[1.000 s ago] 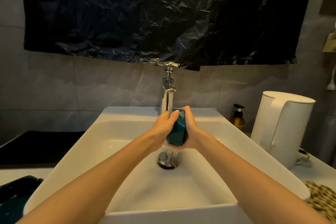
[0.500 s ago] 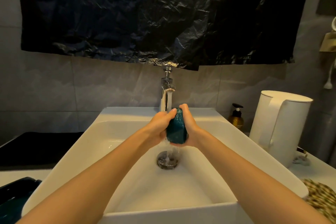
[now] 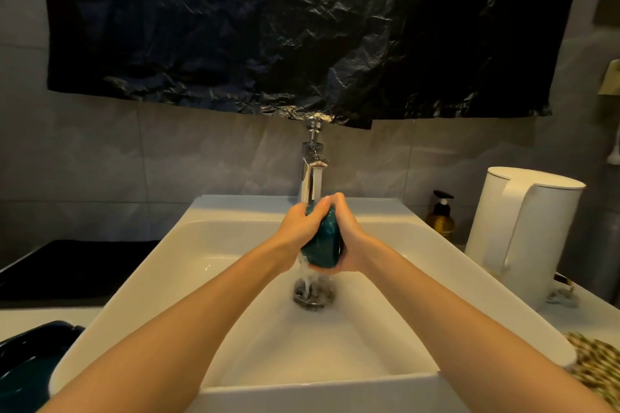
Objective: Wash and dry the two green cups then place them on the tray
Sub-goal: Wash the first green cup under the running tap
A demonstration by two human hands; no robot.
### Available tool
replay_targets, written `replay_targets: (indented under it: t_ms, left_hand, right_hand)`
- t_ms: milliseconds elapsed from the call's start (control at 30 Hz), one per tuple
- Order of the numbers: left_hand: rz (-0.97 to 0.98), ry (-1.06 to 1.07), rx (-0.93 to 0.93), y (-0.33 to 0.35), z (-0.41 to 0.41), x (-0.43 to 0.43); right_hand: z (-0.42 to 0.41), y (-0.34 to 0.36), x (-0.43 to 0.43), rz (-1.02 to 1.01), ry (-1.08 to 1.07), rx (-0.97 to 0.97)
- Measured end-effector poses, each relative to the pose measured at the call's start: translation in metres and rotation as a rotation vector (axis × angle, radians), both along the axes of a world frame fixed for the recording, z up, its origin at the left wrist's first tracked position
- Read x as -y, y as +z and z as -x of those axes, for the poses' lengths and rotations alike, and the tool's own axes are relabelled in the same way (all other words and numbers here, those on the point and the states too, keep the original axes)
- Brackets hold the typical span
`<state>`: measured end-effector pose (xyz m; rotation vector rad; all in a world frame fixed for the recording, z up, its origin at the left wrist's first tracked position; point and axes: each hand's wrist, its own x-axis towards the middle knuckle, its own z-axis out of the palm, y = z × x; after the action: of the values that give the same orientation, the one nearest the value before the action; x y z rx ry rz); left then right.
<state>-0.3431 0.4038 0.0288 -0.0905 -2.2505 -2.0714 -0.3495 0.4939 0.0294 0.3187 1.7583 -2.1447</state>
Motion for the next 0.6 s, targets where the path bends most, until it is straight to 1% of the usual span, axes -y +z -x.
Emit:
replay_targets:
  t_ms: [100,200,267,367,467,500,600]
  left_hand:
    - [0.009,-0.160,-0.036,0.001,-0.001,0.006]
    - [-0.010,-0.214,0.023,0.003,0.001,0.008]
    - [-0.037,-0.195,0.077,0.002,0.001,0.005]
    - [-0.086,-0.132,0.108,0.002,-0.001,-0.002]
    - [-0.294,-0.019,0.169,0.006,-0.004,-0.008]
    - [-0.331,0.014,0.185,0.007,-0.002,-0.007]
    - [-0.321,0.028,0.217,0.009,0.000,0.002]
  right_hand:
    - [0.001,0.003,-0.010,0.090,0.006,0.045]
    - [0.008,0.001,-0.011,0.059,-0.035,0.010]
    - [0.011,-0.002,-0.004,-0.015,-0.084,-0.060]
    - [0.015,-0.008,0.001,-0.084,-0.125,-0.159]
    - [0.009,-0.009,0.001,-0.155,-0.110,-0.311]
    - [0.008,-0.011,0.001,-0.178,-0.093,-0.361]
    - [0.004,-0.013,0.008,-0.205,-0.052,-0.567]
